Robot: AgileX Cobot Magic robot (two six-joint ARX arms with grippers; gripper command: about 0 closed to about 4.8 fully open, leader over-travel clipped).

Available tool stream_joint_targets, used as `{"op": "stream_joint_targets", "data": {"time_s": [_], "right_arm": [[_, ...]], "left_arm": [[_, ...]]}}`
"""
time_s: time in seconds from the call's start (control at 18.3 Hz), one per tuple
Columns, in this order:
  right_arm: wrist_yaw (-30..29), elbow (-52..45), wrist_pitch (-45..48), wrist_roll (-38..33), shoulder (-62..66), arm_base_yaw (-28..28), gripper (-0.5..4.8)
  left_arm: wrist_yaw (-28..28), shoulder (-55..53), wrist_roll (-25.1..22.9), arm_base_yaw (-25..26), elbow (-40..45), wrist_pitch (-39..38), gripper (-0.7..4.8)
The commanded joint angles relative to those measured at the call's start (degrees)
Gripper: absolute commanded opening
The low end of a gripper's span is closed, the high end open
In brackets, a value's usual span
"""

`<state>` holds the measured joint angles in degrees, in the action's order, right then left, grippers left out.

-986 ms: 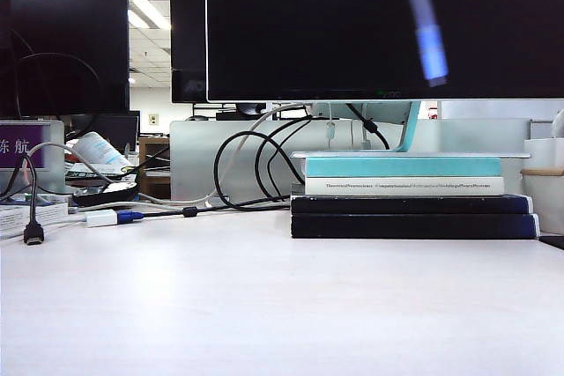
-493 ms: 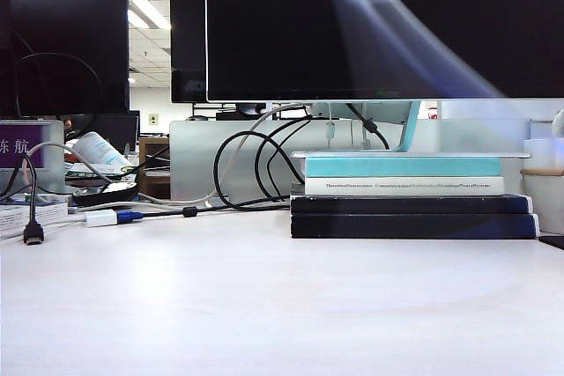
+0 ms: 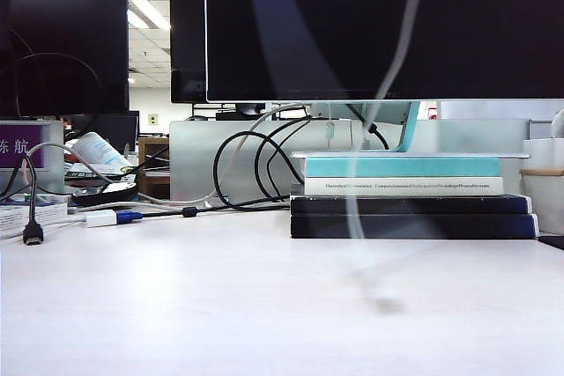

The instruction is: Unfold the white charging cable into a straight cable.

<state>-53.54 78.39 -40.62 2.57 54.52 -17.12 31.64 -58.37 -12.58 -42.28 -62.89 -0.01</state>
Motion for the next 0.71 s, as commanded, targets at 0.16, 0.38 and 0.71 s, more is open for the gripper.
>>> {"op": "stream_joint_targets", "data": {"time_s": [0.16, 0.38, 0.71], "right_arm": [[6.1, 0.2, 0.6, 6.9, 0.2, 0.0, 4.79], [3.9, 0.2, -1.8, 6.9, 1.8, 0.0, -0.03], [7.8, 0.1, -6.6, 9.0, 3.6, 0.0, -0.06]], "left_arm": [[11.5, 0.2, 4.7, 0.0, -2.1, -1.9, -0.05], [12.4, 0.2, 7.4, 0.0, -2.1, 3.6, -0.05], [10.3, 0.7, 5.9, 3.5, -2.8, 0.7, -0.05]]}}
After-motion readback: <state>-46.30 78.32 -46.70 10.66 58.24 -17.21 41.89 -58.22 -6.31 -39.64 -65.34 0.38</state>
